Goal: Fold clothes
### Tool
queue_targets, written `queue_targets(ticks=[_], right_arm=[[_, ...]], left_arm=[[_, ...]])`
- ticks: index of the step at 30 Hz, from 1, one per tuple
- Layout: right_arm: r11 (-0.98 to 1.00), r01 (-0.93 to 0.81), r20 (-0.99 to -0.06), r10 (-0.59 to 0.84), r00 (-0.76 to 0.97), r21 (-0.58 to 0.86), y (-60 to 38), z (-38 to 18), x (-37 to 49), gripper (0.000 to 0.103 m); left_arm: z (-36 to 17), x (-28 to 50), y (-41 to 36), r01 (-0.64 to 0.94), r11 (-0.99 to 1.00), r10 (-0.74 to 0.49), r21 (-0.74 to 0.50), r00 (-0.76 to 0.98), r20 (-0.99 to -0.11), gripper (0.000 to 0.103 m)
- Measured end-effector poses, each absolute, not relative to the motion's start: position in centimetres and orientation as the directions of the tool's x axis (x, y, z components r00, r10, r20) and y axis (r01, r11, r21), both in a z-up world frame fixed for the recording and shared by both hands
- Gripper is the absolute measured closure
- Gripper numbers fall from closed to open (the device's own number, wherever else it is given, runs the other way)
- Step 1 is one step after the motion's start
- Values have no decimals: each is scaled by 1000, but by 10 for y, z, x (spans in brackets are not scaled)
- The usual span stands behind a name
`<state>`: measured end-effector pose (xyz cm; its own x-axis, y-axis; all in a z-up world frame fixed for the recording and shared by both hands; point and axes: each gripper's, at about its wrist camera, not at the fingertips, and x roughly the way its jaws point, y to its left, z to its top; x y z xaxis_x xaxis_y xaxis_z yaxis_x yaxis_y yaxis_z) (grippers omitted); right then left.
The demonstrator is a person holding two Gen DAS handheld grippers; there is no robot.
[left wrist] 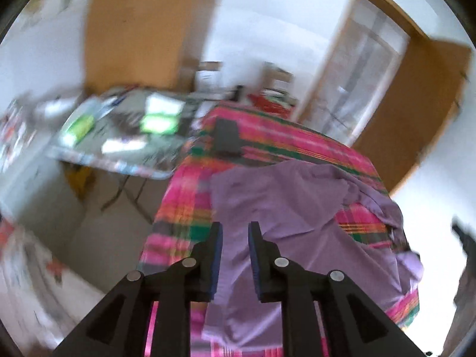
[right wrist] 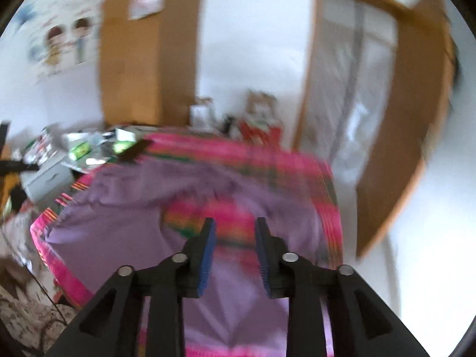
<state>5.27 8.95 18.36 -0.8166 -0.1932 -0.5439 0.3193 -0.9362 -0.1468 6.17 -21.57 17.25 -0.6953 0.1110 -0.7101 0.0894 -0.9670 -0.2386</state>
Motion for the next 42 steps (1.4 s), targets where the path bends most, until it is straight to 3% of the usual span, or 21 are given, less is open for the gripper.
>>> queue_targets(ticks=[5,11,13,16,22,25,29,42], right_arm=[[-861,452,-511,-288,-810,-231,29,221,-11,73],[-792,566,-568,-364,-738,-229,-37,226,-111,73],[-758,631,-619,-421,-664,-162,-53,215,-142,73],[-711,700,-691,-474,-546,-64,-78,181,-184,73],[-640,767,-791,-445,-419,-46,-124,103,-242,65],[-607,795,-804,-464,-373,-19,-136,80,-259,64],[-543,836,-818,-512,-262,72,-146,56,-281,53],[-467,875,-858,-494,-143,123,-174,11,-303,54]], left_arm=[[197,-4,-204,31,-993,62,-113,-674,-736,85],[210,-72,-198,-42,-999,32,-6,-675,-737,83],[196,-91,-197,-79,-997,65,-18,-646,-761,77],[163,-119,-194,-124,-992,101,-35,-582,-807,76],[90,-166,-195,-176,-982,144,-72,-443,-885,76],[65,-178,-197,-200,-977,146,-68,-402,-904,76],[50,-184,-201,-271,-955,217,-118,-372,-903,68],[22,-189,-198,-328,-933,254,-149,-305,-918,67]])
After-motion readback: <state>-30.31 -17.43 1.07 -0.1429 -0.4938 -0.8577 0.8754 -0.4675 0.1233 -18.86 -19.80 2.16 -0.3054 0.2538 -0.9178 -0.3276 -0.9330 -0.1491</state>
